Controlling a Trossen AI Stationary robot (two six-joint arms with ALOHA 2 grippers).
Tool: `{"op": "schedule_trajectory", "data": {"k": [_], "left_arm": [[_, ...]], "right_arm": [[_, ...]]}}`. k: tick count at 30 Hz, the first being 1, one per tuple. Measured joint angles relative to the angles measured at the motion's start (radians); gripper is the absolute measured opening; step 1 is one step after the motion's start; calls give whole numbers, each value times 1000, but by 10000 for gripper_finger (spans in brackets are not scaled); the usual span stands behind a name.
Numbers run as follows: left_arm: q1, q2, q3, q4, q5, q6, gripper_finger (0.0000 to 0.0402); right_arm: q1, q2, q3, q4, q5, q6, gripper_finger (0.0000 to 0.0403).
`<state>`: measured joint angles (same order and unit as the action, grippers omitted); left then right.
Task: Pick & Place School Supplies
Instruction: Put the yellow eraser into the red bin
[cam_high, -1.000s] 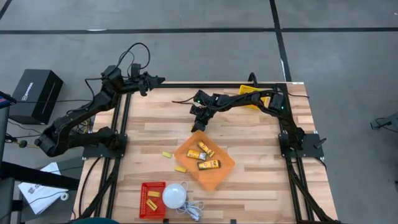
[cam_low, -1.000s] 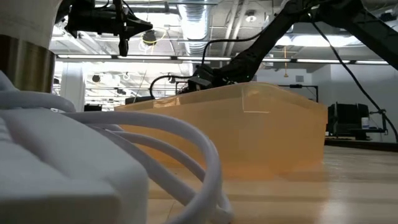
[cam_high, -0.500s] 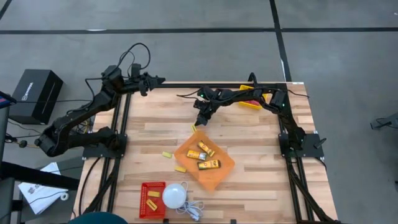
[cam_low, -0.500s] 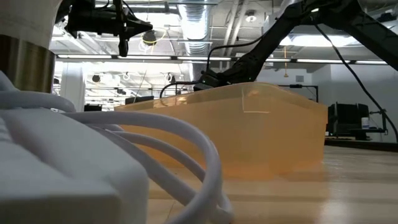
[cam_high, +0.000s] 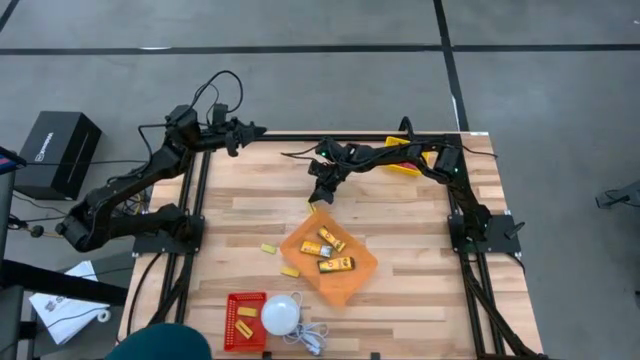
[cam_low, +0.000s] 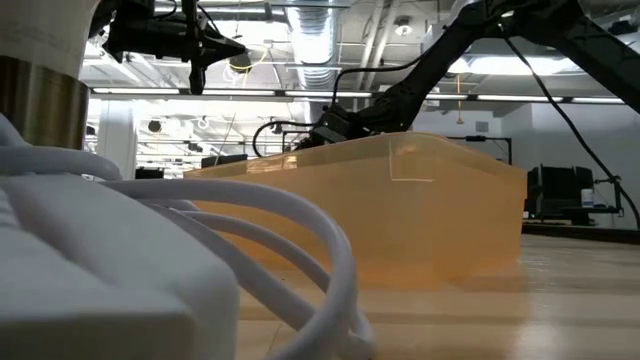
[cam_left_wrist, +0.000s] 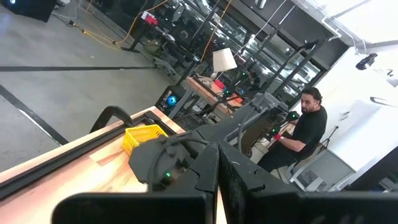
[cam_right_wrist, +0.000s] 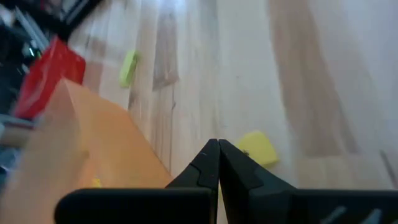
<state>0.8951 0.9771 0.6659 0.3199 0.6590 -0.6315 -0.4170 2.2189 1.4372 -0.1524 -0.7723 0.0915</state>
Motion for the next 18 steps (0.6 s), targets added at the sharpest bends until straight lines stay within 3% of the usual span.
{"op": "schedule_trajectory", "data": {"k": [8,18], "left_arm": [[0,0,0,-8,0,17,0],[0,0,0,-14,7,24,0]], "right_arm": [[11,0,0,-35,53,-250,0],[12,0,1,-49,81,-329,0]]}}
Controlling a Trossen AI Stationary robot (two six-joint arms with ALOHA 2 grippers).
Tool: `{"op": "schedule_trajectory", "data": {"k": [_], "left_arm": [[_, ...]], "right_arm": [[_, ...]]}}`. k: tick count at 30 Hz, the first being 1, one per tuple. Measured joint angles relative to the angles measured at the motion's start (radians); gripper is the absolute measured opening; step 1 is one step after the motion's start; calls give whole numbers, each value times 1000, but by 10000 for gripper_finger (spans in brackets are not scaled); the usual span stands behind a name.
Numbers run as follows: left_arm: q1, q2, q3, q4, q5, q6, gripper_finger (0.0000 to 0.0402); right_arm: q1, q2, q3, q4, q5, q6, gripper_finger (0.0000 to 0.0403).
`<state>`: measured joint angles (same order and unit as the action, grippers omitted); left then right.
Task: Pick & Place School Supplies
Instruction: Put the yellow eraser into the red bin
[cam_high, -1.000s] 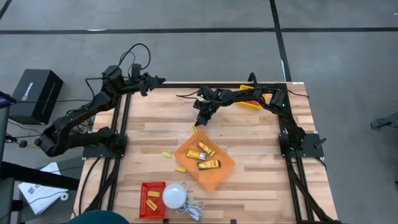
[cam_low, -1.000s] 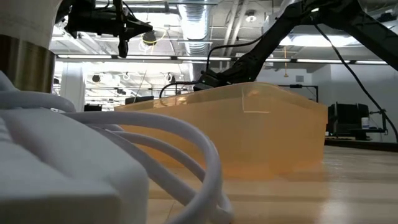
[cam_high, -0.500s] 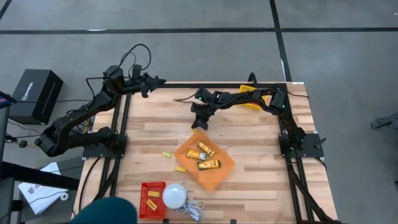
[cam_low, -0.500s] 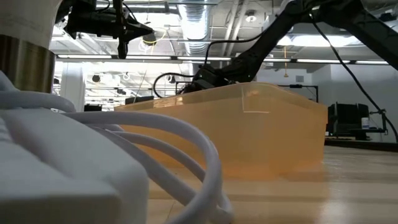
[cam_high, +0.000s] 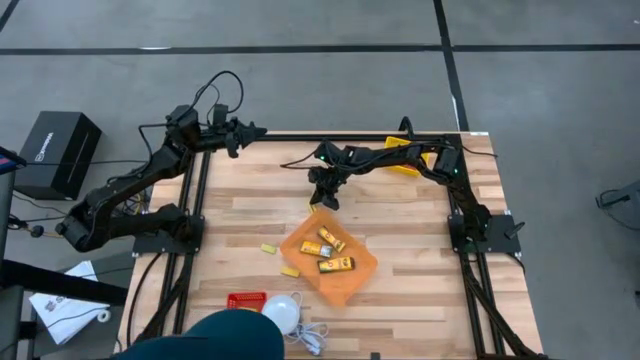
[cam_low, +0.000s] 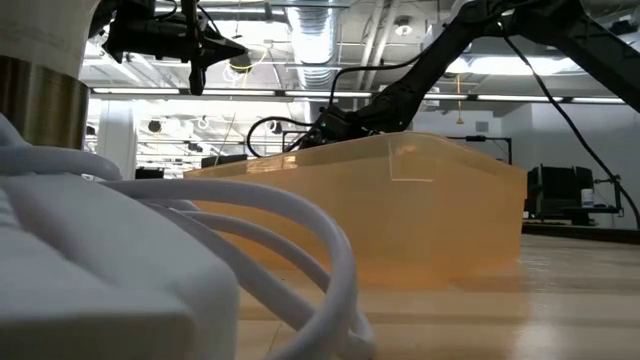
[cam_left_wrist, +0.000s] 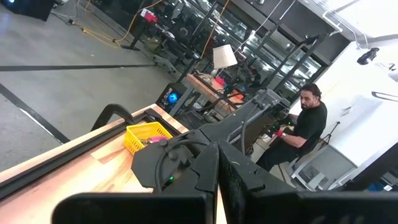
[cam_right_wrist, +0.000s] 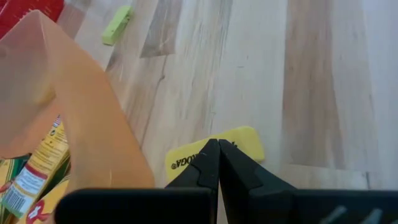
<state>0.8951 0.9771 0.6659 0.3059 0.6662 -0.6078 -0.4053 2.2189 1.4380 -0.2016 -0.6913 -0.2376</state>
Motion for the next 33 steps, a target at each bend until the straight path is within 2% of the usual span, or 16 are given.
{"op": "schedule_trajectory", "data": {"k": [16,26,33], "left_arm": [[0,0,0,-14,1,6,0],[0,0,0,-28,1,9,0],[0,0,0,-41,0,9,0]], "right_arm": [[-1,30,4,-22,-13,-51,0],[-39,30,2,-140,-7,-100,0],[-60,34,1,-158,-8,-126,0]]}}
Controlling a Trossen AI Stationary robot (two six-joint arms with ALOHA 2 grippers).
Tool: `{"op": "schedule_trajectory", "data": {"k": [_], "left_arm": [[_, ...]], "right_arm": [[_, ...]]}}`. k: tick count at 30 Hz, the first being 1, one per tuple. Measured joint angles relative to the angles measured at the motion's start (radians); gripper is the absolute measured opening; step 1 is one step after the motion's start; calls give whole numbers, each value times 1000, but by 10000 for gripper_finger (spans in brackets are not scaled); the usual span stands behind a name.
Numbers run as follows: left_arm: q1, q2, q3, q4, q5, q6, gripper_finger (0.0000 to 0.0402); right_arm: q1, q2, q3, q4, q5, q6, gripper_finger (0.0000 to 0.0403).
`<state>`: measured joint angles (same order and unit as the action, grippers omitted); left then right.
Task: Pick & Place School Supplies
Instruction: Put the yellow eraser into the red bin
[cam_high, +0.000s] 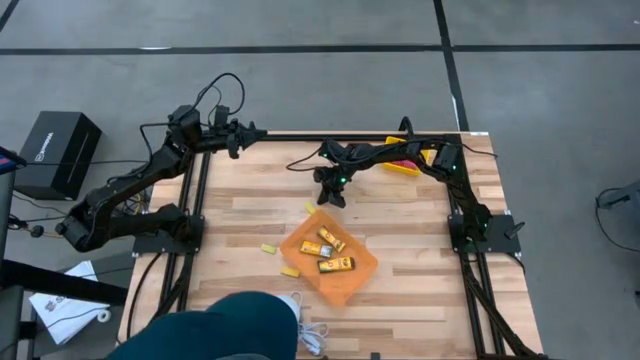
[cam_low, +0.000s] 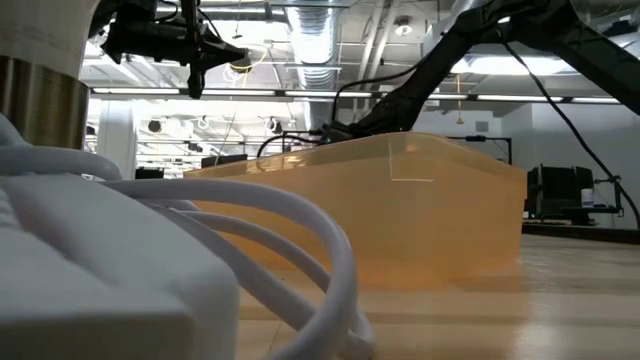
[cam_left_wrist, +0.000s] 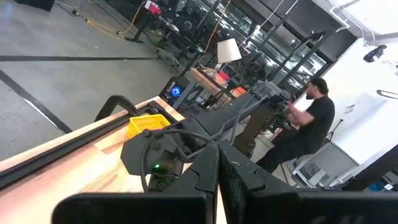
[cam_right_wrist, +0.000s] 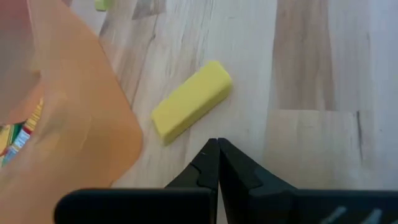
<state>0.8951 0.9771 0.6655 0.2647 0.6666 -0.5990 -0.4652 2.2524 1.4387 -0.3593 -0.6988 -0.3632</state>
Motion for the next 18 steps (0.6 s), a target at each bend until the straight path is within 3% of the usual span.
{"op": "schedule_trajectory", "data": {"k": [7,18], "left_arm": [[0,0,0,0,0,0,0],[0,0,0,0,0,0,0]], "right_arm": [[0,0,0,2,-8,15,0],[-12,1,-2,46,-124,99,0]]}}
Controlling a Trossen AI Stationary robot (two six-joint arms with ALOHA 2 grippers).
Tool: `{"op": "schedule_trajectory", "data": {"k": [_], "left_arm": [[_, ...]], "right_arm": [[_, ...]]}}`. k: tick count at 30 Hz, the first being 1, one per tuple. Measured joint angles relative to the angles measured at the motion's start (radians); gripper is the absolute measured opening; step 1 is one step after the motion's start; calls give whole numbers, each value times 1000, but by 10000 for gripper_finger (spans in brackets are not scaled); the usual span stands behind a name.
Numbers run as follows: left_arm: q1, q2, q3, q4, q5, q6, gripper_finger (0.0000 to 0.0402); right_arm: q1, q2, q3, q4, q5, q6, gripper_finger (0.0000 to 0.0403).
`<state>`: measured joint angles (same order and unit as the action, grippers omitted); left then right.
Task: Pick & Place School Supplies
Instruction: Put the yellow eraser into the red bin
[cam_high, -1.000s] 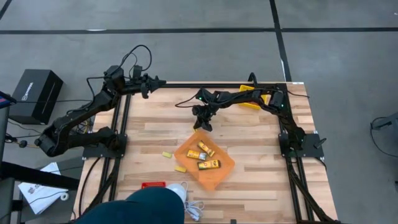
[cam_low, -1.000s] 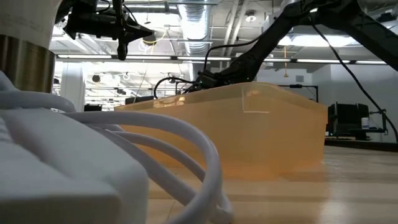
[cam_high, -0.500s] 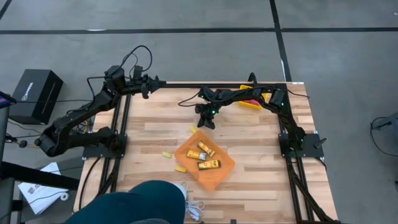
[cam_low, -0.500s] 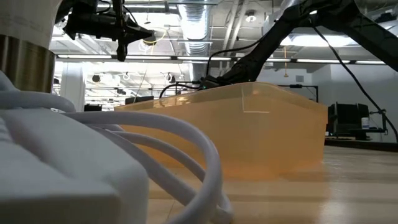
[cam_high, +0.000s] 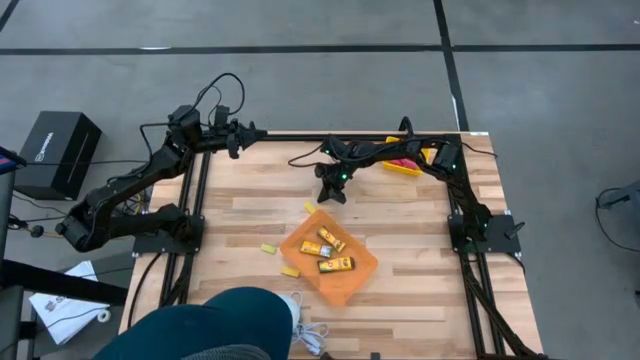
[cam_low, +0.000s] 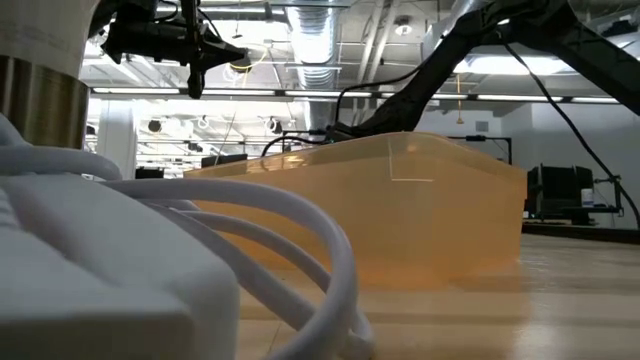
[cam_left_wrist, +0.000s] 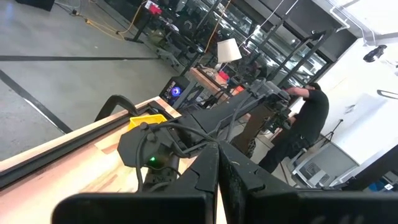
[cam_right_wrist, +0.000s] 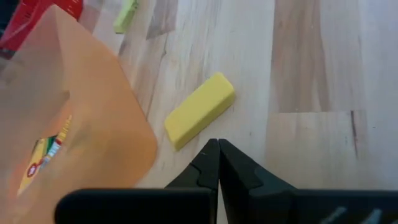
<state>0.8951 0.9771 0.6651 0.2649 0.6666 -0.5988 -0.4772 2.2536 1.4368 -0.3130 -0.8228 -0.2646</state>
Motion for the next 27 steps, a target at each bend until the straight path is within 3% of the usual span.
{"op": "schedule_trajectory", "data": {"k": [12,19,27], "left_arm": [[0,0,0,0,0,22,0],[0,0,0,0,0,20,0],[0,0,0,0,0,19,0]], "right_arm": [[0,-5,8,22,-203,-4,0],[37,-15,66,112,-196,18,0],[52,13,76,122,-111,14,0]]}}
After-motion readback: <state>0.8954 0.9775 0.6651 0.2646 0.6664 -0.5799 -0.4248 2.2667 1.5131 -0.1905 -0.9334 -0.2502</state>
